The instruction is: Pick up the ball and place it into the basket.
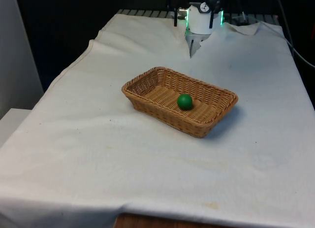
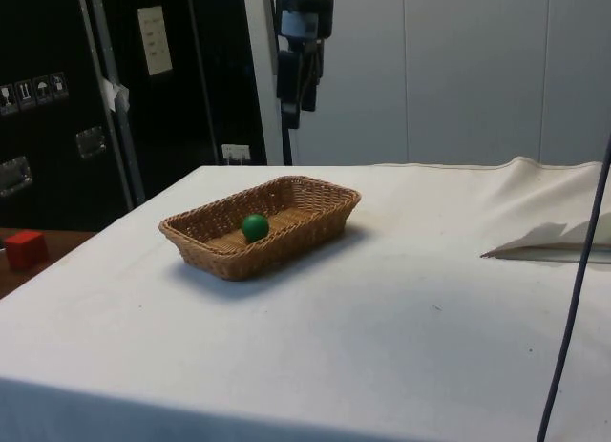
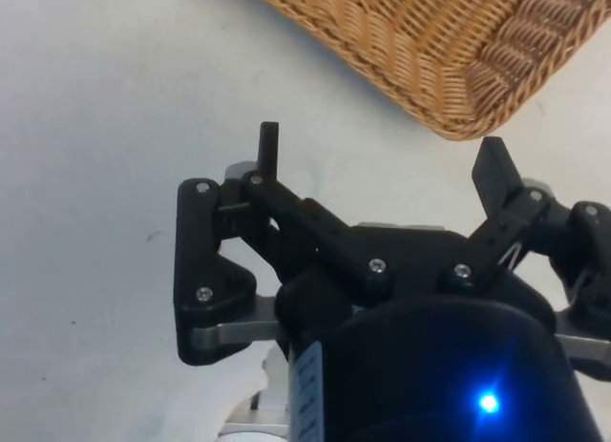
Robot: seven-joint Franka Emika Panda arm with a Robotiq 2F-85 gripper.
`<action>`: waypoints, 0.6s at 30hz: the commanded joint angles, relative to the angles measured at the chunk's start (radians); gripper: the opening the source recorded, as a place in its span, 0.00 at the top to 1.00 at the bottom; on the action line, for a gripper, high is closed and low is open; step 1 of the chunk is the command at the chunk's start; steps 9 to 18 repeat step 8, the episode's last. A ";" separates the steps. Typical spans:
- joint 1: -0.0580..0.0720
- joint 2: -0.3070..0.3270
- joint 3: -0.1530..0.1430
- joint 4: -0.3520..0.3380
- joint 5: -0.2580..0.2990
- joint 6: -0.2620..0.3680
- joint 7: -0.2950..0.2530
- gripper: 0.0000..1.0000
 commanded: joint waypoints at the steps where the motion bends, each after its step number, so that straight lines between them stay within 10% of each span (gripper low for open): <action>1: -0.007 0.003 0.004 0.004 -0.035 -0.006 0.029 0.00; 18: 0.000 0.002 0.000 0.001 -0.027 -0.003 0.042 0.00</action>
